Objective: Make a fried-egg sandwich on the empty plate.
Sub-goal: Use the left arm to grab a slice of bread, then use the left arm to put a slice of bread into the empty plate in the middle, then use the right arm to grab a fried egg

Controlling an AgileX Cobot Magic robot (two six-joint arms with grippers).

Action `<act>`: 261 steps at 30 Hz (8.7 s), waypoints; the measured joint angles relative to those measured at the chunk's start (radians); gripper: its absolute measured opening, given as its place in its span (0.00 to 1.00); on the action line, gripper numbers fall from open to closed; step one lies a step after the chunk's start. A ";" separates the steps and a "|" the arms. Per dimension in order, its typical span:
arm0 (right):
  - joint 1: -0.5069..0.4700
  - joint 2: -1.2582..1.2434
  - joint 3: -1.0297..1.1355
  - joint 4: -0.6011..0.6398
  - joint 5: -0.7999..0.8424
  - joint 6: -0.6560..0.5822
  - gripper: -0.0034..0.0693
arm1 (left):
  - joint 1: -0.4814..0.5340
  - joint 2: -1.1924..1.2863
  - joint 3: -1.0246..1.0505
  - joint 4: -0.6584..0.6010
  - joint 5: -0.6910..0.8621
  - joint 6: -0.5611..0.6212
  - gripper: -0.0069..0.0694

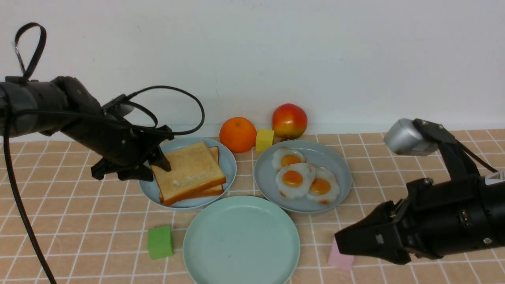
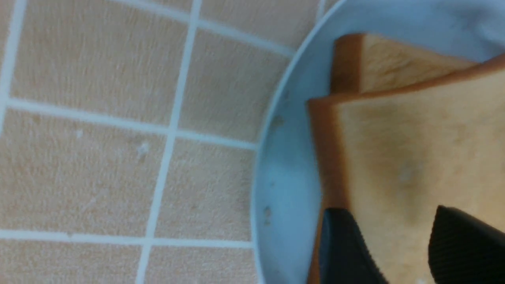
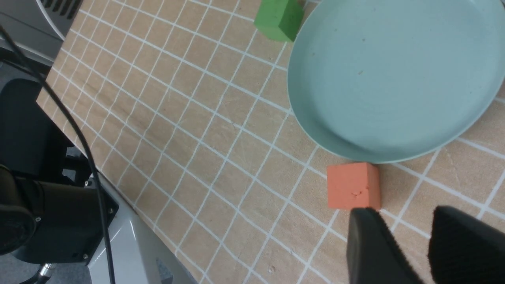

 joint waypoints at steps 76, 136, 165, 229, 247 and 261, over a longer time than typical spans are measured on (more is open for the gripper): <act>0.001 0.000 -0.248 -0.450 0.080 0.279 0.38 | -0.214 -0.137 0.230 -0.156 0.097 0.241 0.59; 0.001 0.067 -0.248 -0.359 0.116 0.287 0.38 | -0.312 0.045 -0.206 0.148 0.341 0.137 0.10; -0.158 0.845 -0.895 -0.405 0.202 0.460 0.55 | -0.312 -0.763 0.340 -0.023 0.131 0.450 0.12; -0.038 1.026 -1.055 -0.704 0.202 0.718 0.19 | -0.312 -0.763 0.341 0.024 0.148 0.405 0.18; 0.001 1.082 -1.057 -0.718 0.179 0.754 0.32 | -0.312 -0.763 0.341 0.026 0.148 0.405 0.19; 0.001 1.064 -1.055 -0.731 0.189 0.745 0.11 | -0.312 -0.763 0.341 0.027 0.169 0.404 0.21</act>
